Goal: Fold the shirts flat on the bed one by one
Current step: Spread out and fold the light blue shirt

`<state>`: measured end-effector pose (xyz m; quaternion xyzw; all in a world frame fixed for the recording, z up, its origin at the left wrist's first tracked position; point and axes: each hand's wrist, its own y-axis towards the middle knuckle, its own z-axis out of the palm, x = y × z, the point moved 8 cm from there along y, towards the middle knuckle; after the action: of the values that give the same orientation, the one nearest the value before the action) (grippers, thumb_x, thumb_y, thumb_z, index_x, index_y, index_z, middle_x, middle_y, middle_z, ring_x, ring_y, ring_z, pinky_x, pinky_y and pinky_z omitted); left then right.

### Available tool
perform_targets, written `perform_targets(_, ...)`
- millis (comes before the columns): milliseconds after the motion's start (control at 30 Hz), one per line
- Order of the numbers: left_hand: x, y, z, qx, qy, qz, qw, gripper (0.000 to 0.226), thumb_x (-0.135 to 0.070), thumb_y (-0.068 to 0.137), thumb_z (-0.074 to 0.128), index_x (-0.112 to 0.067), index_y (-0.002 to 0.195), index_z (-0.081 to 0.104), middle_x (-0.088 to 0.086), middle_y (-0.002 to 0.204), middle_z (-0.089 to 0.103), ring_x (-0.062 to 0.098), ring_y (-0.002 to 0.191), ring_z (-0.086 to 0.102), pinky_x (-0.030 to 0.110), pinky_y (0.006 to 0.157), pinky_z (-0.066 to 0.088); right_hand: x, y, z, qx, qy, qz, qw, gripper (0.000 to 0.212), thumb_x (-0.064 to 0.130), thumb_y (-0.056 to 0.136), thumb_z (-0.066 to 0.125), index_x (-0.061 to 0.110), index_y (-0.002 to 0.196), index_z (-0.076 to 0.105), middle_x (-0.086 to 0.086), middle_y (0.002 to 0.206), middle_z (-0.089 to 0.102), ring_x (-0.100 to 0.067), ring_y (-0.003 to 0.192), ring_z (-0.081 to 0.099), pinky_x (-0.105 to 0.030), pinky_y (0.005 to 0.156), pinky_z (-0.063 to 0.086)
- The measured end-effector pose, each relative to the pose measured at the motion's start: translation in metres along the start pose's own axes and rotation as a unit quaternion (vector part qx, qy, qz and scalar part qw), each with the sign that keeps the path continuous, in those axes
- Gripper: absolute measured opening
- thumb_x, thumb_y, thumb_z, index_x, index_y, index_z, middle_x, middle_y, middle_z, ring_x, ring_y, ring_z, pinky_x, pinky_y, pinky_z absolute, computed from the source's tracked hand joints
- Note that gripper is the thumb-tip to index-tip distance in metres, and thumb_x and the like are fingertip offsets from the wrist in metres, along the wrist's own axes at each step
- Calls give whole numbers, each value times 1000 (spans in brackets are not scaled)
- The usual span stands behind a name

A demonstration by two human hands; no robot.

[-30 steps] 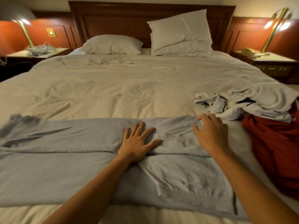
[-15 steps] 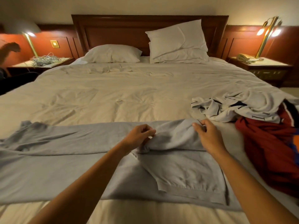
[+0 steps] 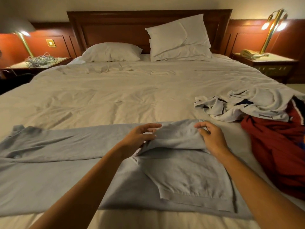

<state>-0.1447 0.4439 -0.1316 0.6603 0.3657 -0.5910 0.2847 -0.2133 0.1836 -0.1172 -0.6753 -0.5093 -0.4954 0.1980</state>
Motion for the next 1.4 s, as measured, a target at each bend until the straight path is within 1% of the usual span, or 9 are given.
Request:
perform_targets(133,6,1,11,61,100,-65,991,26,-27,96,64,-35,120,72,-2,124,67,11,111,59,14,88,48,16,6,12,56,-13,-42,997,26,4,97,56,14,114,73,1,121,68,-11,114,58,-1,86,40)
perform_targets(267,7,5,-1,-36,73,-36,996,30,-21,92,71,-28,121,72,4,91,66,17,76,61,16,64,48,5,8,15,68,-72,-31,995,29,13,94,66,11,123,69,-6,127,66,-20,119,59,-17,96,46)
perform_targets(333,8,4,-2,-48,204,-9,978,37,-28,92,71,-30,129,67,6,96,64,15,77,59,18,67,48,-3,7,20,99,-173,-25,980,39,19,93,69,9,130,64,-10,135,60,-26,124,56,-31,102,44)
perform_targets(433,16,0,8,-24,457,43,888,51,-50,93,62,-41,142,51,-3,131,47,15,116,44,26,101,34,-7,4,27,139,-344,-17,929,46,33,96,63,13,137,59,-11,145,46,-30,125,51,-39,104,42)
perform_targets(533,31,-9,8,-12,519,29,854,59,-70,91,46,-58,147,29,-7,150,25,15,140,18,35,115,13,6,1,32,89,-534,-26,840,51,50,96,52,27,141,51,-8,156,25,-32,136,33,-45,109,31)
perform_targets(700,17,-36,-19,-29,474,65,878,70,-74,88,37,-50,153,23,-11,159,30,11,147,25,28,118,14,18,-29,96,234,-384,-102,887,68,67,96,33,43,156,13,9,166,-8,-17,152,-15,-47,121,0)
perform_targets(800,27,-75,-74,-61,555,40,829,78,-79,86,16,-43,155,20,-14,164,19,11,153,9,31,124,4,-3,-40,108,281,-400,-23,872,68,68,97,26,45,156,1,11,165,-13,-15,151,-18,-42,123,-4)
perform_targets(1067,75,-205,-281,-98,639,-97,757,109,-91,59,-26,-43,154,-3,-18,163,-3,11,151,-12,37,124,-7,91,-80,184,163,-369,-90,911,65,59,100,36,27,156,28,-1,167,11,-22,153,-4,-43,122,-5)
perform_targets(1400,86,-249,-379,-175,607,-229,740,73,-81,80,6,-60,148,-6,-1,167,-13,29,154,-3,54,122,9,102,-145,268,183,-391,-90,897,67,62,100,27,35,158,10,3,167,0,-16,153,-3,-39,123,-5)
